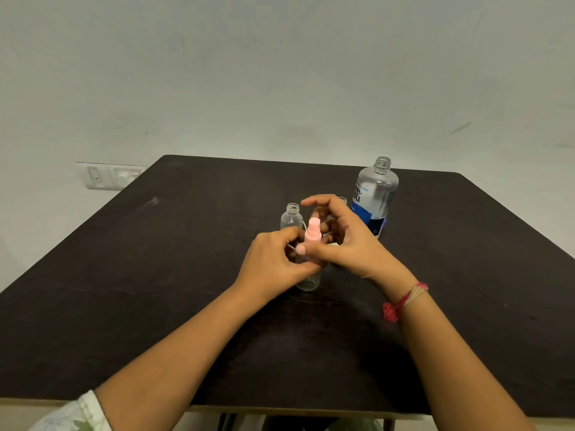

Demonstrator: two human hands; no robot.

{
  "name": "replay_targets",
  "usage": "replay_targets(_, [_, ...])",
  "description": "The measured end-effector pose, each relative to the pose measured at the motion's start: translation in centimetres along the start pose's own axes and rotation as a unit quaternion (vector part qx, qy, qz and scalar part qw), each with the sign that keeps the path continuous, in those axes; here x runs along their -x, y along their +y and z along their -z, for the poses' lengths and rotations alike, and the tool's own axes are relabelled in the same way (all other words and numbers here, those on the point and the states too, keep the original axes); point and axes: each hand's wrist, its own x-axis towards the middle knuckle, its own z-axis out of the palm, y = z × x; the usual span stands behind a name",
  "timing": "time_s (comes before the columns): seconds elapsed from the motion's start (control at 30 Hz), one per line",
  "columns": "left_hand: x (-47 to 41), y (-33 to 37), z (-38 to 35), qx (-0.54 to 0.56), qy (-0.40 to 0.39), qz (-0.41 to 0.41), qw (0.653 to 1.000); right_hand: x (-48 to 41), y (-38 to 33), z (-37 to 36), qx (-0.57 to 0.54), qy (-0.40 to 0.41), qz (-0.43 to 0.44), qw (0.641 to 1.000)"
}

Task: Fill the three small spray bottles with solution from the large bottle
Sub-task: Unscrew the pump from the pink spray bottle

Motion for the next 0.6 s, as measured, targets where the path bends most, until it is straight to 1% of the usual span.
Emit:
replay_targets(0.07, [0.0,0.1,-0.1,-0.005,0.007,-0.002,1.000,-0.1,0.2,-0.1,0.008,0.026,-0.003,1.000])
replay_targets(0.1, [0.1,0.1,-0.1,-0.003,0.008,-0.001,1.000,-0.1,0.3,0.0,0.006,0.026,-0.008,1.000])
replay_targets(0.23, [0.1,0.1,-0.1,-0.012,0.001,-0.015,1.000,-0.1,0.3,0.5,-0.018,-0.015,-0.021,0.999])
replay_targets(0.4, [0.2,0.0,-0.2,-0.008,0.008,-0.014,1.000,0.2,0.1,1.4,-0.049,-0.064,-0.040,0.996])
replay_targets(0.6, [0.3,-0.1,-0.2,-0.018,0.022,-0.017,0.999,0.1,0.5,1.8,-0.118,-0.001,-0.033,0.992])
